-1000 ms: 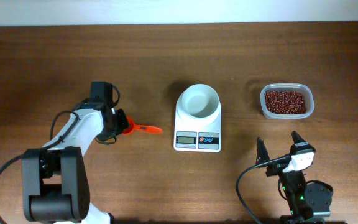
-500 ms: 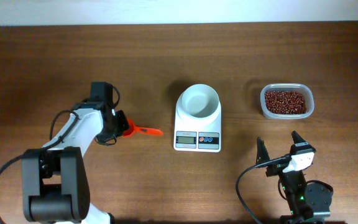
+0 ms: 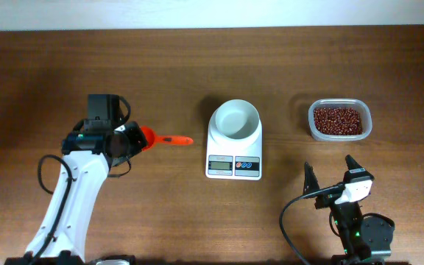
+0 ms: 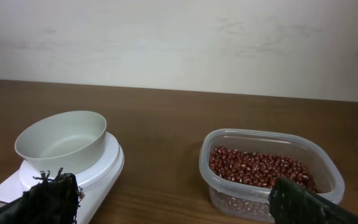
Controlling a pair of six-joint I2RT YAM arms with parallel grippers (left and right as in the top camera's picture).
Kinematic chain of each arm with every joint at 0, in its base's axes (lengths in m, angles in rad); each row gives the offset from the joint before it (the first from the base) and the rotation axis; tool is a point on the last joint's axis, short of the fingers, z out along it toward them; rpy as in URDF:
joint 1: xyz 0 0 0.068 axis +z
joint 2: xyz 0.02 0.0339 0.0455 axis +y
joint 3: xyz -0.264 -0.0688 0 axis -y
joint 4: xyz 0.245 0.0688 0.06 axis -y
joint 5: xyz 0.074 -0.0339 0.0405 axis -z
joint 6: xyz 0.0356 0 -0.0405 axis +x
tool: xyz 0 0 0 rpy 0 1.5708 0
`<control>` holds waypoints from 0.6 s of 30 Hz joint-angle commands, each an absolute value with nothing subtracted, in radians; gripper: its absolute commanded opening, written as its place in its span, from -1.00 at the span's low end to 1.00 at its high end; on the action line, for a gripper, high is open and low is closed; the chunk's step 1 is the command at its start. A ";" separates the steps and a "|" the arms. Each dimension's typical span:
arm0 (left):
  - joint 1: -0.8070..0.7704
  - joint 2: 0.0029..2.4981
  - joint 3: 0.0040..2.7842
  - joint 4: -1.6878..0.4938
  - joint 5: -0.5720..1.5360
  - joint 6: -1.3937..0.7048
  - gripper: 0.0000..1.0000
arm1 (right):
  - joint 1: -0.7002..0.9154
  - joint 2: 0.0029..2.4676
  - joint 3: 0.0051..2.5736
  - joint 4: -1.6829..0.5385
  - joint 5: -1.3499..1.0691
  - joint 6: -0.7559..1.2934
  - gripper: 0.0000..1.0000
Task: Scoop and weigh 50g on scale
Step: 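Grasp the orange scoop cup with the left gripper and lift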
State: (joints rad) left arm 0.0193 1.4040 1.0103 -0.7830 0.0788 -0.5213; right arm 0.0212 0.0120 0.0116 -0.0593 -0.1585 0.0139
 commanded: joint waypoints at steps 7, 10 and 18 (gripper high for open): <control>0.022 1.346 1.027 -0.810 0.115 -0.538 -1.00 | 0.027 0.006 0.006 -0.064 -0.168 0.007 0.98; 0.022 1.346 1.027 -0.812 0.147 -0.538 -1.00 | 0.027 0.006 0.006 -0.064 -0.168 0.007 0.98; 0.022 1.231 1.027 -0.874 0.146 -0.538 -1.00 | 0.027 0.006 0.006 -0.064 -0.168 0.007 0.98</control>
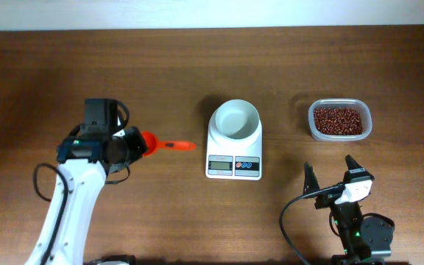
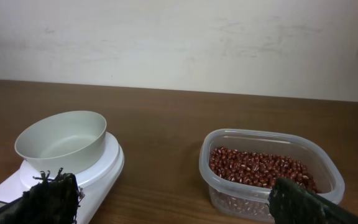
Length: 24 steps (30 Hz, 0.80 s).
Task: Scoop and weigh 50g on scale
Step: 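Grasp the orange scoop cup with the left gripper and lift, then carry the scoop toward the right gripper, extending its handle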
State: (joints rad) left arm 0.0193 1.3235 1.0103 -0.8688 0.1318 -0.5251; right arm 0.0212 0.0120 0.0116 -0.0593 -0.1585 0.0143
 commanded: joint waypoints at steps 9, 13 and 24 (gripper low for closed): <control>0.022 1.037 1.027 -0.936 0.138 -0.544 -1.00 | 0.027 0.006 0.006 -0.064 -0.168 0.007 0.98; 0.022 1.043 1.015 -1.010 0.135 -0.715 -1.00 | 0.027 0.006 0.006 -0.062 -0.205 0.039 0.98; -0.121 1.053 0.981 -1.082 0.130 -0.715 -1.00 | 0.027 0.006 0.006 -0.049 -0.950 0.981 0.98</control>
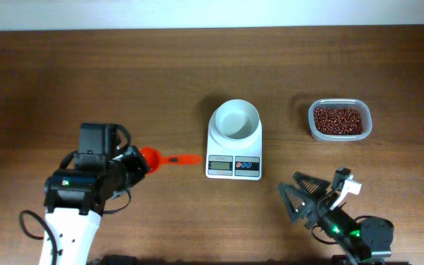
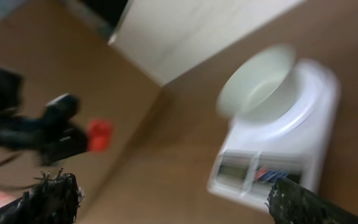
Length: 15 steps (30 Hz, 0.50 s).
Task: Scoop and weigh 50g on scale
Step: 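Carry the scoop toward the right gripper, extending its handle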
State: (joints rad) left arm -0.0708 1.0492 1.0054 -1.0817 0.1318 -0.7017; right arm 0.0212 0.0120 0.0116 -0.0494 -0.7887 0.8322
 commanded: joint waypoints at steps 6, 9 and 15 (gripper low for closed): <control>-0.239 1.053 0.931 -1.079 0.023 -0.923 -1.00 | 0.027 0.006 0.006 -0.040 -0.828 0.862 0.99; -0.288 1.055 0.914 -1.079 -0.009 -1.033 -1.00 | 0.027 0.013 0.006 -0.071 -0.855 0.845 1.00; -0.404 1.111 0.913 -1.048 -0.035 -0.991 -1.00 | 0.027 0.116 0.008 -0.071 -0.979 0.900 1.00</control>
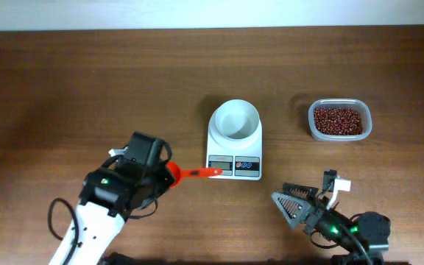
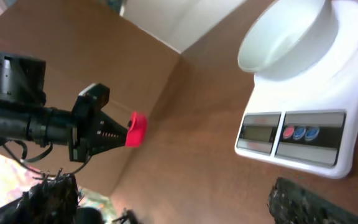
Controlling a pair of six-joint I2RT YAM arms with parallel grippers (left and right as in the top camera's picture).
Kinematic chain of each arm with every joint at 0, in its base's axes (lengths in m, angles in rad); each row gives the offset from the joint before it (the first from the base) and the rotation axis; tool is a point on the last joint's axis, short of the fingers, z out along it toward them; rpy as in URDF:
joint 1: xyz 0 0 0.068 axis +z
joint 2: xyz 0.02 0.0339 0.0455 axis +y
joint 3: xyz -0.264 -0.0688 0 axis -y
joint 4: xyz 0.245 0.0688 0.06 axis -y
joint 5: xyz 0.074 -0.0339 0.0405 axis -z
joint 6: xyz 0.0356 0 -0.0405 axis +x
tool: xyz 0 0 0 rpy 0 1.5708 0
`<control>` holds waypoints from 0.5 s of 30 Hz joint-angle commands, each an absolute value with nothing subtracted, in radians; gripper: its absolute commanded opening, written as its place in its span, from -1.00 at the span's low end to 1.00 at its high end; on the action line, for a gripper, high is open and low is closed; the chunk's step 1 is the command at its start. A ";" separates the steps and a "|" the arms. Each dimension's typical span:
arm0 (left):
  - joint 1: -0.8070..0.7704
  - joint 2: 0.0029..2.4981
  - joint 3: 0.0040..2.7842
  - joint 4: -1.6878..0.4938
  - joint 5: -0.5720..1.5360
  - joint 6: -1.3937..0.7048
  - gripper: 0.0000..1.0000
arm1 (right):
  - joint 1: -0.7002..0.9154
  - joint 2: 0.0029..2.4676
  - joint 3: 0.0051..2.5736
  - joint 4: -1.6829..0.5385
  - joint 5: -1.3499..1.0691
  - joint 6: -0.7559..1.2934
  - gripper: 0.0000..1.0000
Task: Scoop and weigh 50g on scale
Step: 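Carry the scoop toward the right gripper, extending its handle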
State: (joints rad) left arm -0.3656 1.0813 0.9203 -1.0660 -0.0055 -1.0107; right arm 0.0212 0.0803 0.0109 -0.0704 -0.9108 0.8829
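Note:
An orange scoop (image 1: 190,173) is held in my left gripper (image 1: 160,175), which is shut on its round end. The handle points right, and its tip reaches the front left corner of the white scale (image 1: 233,166). The right wrist view shows the scoop (image 2: 135,129) end-on in that gripper's fingers. An empty white bowl (image 1: 235,119) sits on the scale (image 2: 303,134). A clear tub of red beans (image 1: 338,121) stands to the right of the scale. My right gripper (image 1: 282,206) is open and empty near the front edge, turned to face left.
The scale's display and its buttons (image 1: 233,166) face the front edge. The left arm's black cable (image 1: 61,213) loops over the table at the front left. A pale wall runs behind the table's far edge.
My left gripper has carried the scoop right and toward the front, so the handle tip now reaches the scale's front left corner. The right gripper still faces left and sits slightly lower.
At first my left gripper held the scoop well left of the scale, and my right gripper, open, faced the bowl and the beans. The left arm then drew toward the front. The right gripper turned left, and now the scoop is beside the scale.

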 commanded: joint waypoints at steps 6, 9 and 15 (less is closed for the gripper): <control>-0.498 1.215 0.913 -0.987 -0.052 -0.917 -1.00 | 0.027 0.245 0.008 -0.064 -1.057 0.925 1.00; -0.546 1.227 0.913 -0.950 -0.052 -0.888 -1.00 | 0.029 0.295 0.012 -0.031 -1.059 0.925 1.00; -0.563 1.227 0.913 -0.924 -0.050 -0.818 -1.00 | 0.147 0.442 0.022 0.121 -0.890 0.919 0.99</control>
State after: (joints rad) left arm -0.5591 1.2251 0.9184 -0.9257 -0.0353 -0.8799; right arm 0.0898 0.3851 0.0109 0.0727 -0.9989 0.9302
